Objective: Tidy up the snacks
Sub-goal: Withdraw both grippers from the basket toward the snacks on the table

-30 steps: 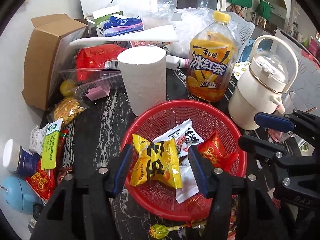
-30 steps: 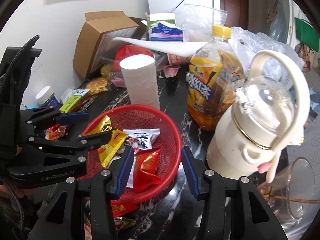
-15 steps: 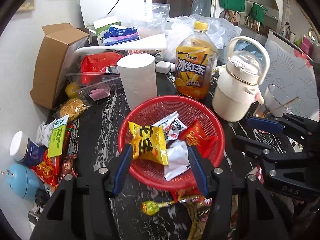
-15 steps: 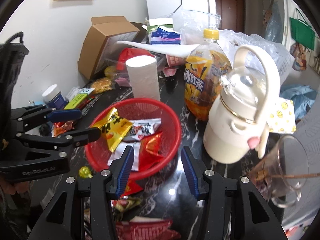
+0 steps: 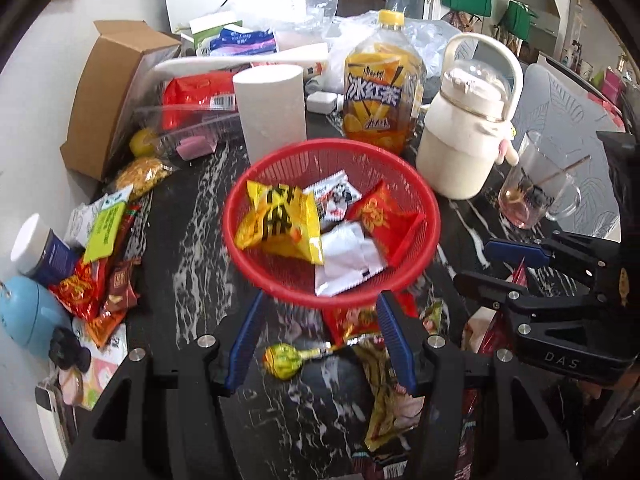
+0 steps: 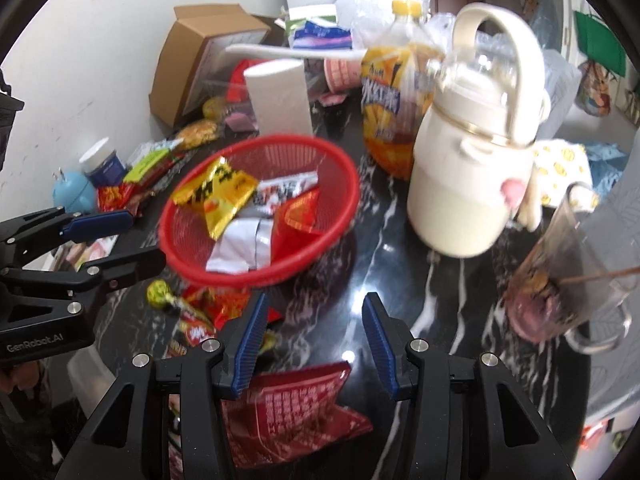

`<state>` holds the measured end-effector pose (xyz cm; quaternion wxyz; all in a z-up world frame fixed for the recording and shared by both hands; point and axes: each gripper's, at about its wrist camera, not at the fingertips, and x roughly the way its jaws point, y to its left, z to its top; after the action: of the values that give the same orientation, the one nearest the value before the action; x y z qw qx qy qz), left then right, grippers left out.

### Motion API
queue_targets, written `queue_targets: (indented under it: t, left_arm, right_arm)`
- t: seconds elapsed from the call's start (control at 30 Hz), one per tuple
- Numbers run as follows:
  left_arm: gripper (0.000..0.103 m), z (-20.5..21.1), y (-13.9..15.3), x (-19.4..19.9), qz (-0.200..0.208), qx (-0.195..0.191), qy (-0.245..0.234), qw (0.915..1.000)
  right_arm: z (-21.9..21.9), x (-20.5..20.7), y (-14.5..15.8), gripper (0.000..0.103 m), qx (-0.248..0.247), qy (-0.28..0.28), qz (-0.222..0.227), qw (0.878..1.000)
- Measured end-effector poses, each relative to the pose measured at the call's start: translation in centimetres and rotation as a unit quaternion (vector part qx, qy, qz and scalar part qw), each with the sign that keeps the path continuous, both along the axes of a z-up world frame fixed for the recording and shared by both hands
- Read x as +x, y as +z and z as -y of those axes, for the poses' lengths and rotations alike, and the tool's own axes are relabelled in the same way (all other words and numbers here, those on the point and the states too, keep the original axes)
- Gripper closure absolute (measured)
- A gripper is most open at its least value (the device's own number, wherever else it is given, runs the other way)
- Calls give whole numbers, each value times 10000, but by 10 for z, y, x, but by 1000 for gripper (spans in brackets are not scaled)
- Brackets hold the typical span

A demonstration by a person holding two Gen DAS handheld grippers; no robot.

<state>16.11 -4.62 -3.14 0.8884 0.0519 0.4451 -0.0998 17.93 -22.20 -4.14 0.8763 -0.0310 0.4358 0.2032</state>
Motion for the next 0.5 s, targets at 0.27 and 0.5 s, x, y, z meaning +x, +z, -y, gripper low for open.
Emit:
queue_targets:
  t: [0.27,0.5]
  left_arm:
    - [47,-14,-16,-6,-52,-87,108,9999]
    - [47,-31,-29,-2,-90,-192,212,9996]
  right_arm:
    - [-11,-12,-12,54,195,262,-204,9993]
    - [-23,-14,-19,54,215,342,-195,9990]
